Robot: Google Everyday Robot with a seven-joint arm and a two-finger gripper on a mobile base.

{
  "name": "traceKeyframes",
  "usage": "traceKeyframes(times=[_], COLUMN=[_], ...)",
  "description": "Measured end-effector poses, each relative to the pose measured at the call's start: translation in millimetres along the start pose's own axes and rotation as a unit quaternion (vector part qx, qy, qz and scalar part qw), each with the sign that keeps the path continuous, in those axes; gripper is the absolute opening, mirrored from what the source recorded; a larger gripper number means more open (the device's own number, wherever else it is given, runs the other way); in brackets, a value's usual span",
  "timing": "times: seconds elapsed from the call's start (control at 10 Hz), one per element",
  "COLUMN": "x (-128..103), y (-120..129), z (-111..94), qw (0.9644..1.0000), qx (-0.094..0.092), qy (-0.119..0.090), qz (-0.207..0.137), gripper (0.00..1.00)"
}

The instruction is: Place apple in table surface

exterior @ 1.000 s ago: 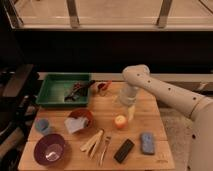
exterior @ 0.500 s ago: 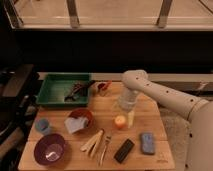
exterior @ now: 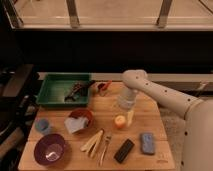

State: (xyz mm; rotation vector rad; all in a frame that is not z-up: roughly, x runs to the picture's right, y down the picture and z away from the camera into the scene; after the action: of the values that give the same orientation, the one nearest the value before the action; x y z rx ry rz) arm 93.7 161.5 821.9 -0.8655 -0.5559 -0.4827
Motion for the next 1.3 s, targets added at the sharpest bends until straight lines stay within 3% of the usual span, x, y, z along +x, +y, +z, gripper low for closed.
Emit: traceKeyframes(times=[0.5,1.0,1.3], x=[5,1,1], y=[4,10,11], z=[18,17,-13], qw=[0.9997,0.9995,0.9999], qx=[-0.021,-0.023,0.001], qy=[-0.014,-0.01,0.013], qz=[0.003,-0.017,-0.01], gripper=[0.79,0.31,0.02])
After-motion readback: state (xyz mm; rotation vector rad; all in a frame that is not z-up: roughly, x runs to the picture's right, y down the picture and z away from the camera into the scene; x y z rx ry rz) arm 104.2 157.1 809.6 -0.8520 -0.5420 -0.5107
